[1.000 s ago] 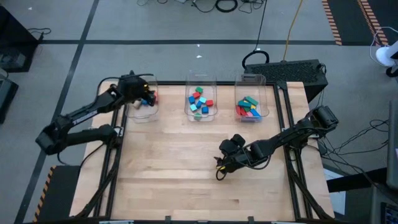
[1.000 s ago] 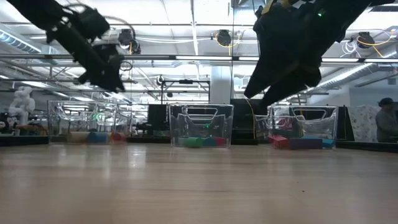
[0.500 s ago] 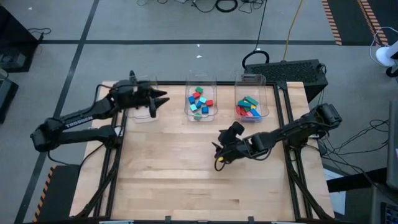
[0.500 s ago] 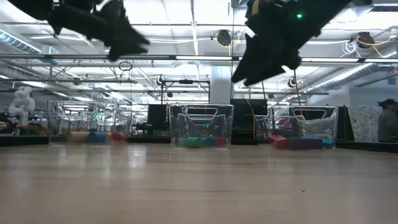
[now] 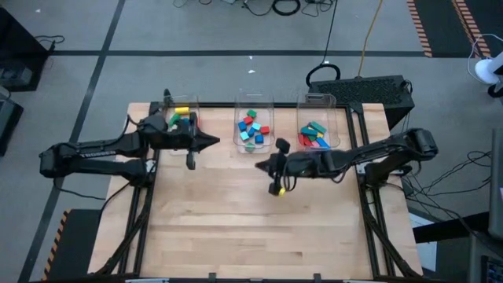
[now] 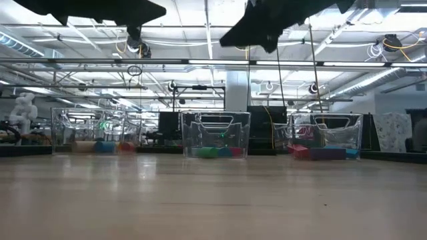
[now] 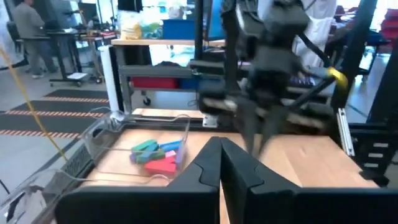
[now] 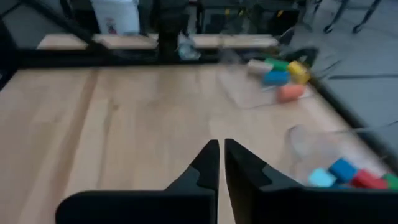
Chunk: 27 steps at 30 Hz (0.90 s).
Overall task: Sort blocks by size
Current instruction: Return to Home Position
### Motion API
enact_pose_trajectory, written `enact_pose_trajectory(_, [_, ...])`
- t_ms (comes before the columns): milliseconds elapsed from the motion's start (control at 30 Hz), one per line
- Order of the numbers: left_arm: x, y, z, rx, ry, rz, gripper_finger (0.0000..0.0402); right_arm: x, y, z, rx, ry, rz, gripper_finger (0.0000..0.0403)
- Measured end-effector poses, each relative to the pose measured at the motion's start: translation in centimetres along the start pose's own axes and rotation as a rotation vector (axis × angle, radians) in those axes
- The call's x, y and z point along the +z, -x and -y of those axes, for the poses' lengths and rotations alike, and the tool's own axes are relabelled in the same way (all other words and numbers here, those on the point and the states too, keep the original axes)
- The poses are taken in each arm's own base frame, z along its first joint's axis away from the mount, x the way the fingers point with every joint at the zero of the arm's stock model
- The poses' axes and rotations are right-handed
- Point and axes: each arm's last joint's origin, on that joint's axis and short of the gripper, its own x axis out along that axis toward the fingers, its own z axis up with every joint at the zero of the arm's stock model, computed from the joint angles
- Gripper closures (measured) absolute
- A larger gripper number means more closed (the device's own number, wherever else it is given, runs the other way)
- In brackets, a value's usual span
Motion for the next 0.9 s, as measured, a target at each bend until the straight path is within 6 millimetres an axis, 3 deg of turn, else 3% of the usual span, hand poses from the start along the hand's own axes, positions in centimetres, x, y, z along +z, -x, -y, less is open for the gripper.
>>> enact_pose_trajectory(233, [-0.4,0.6,0.8,0.056,-0.077,-0.072,0.0390,2.6,3.7,2.8,-0.045,0.026,0.069,0.0400])
enact_pose_trajectory(467, [0.5,3.1,1.1,0.104,-0.122,-0.049,0.0389,4.3,8.2,4.0,0.016,0.056,0.132,0.0402])
enact_pose_trajectory(667, [1.3,5.7,1.6,0.108,-0.146,0.005,0.0389,4.9,12.5,4.9,0.042,0.112,0.160,0.0402])
enact_pose_trajectory(800, [0.4,6.2,1.7,0.107,-0.151,0.003,0.0389,5.1,15.0,5.5,0.061,0.105,0.212,0.0403])
enact_pose_trajectory(900, [-0.5,6.1,1.7,0.102,-0.148,-0.024,0.0389,4.1,16.3,5.9,0.055,0.100,0.233,0.0403])
